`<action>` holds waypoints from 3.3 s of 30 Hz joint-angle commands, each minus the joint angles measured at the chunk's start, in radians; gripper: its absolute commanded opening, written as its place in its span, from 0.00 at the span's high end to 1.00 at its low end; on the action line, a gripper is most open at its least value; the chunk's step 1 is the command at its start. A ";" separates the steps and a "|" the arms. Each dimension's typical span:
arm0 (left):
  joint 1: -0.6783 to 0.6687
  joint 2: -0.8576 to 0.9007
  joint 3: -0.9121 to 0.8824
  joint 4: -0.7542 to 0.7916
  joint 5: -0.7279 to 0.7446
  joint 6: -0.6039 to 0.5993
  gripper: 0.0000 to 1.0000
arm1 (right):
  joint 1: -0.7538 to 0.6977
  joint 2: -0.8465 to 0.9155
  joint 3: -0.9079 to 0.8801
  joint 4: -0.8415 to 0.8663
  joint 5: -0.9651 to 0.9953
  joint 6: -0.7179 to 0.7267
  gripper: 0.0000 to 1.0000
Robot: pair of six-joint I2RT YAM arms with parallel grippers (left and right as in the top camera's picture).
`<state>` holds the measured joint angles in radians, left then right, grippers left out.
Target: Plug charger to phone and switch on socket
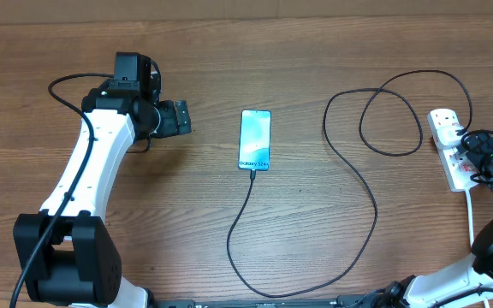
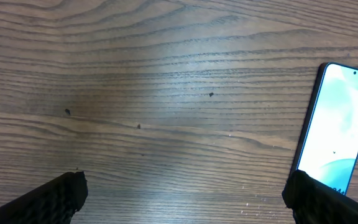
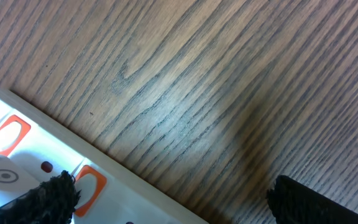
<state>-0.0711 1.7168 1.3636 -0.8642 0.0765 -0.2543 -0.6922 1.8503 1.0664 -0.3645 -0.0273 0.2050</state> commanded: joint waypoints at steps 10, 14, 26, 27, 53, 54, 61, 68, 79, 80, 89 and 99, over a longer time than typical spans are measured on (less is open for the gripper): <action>-0.001 -0.004 0.001 0.002 -0.009 0.015 0.00 | 0.012 0.042 -0.018 -0.071 -0.044 -0.028 0.00; -0.001 -0.004 0.001 0.002 -0.009 0.015 0.00 | 0.012 0.076 -0.018 -0.072 -0.046 -0.028 0.00; -0.001 -0.004 0.001 0.002 -0.009 0.015 0.01 | 0.010 0.022 0.131 -0.226 0.056 -0.027 0.00; -0.001 -0.004 0.001 0.002 -0.009 0.015 0.00 | 0.010 0.012 0.145 -0.242 0.056 -0.027 0.00; -0.001 -0.004 0.001 0.002 -0.009 0.015 0.00 | 0.050 -0.236 0.204 -0.663 -0.378 0.037 0.00; -0.001 -0.004 0.001 0.002 -0.009 0.015 0.00 | 0.050 -0.236 0.204 -0.662 -0.378 0.037 0.00; -0.001 -0.004 0.001 0.002 -0.009 0.015 0.00 | 0.050 -0.236 0.204 -0.662 -0.378 0.037 0.00; -0.001 -0.004 0.001 0.002 -0.009 0.015 0.00 | 0.050 -0.236 0.204 -0.662 -0.378 0.037 0.00; -0.001 -0.004 0.001 0.002 -0.009 0.015 0.01 | 0.050 -0.236 0.204 -0.662 -0.378 0.037 0.00; -0.001 -0.004 0.001 0.002 -0.009 0.015 0.00 | 0.050 -0.236 0.204 -0.662 -0.378 0.037 0.00; -0.001 -0.004 0.001 0.002 -0.009 0.015 0.00 | 0.050 -0.236 0.204 -0.662 -0.378 0.037 0.00; 0.002 0.008 0.001 0.002 -0.006 0.015 0.01 | 0.050 -0.236 0.204 -0.662 -0.378 0.037 0.00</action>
<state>-0.0711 1.7168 1.3636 -0.8646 0.0765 -0.2543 -0.6434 1.6150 1.2587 -1.0317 -0.3958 0.2390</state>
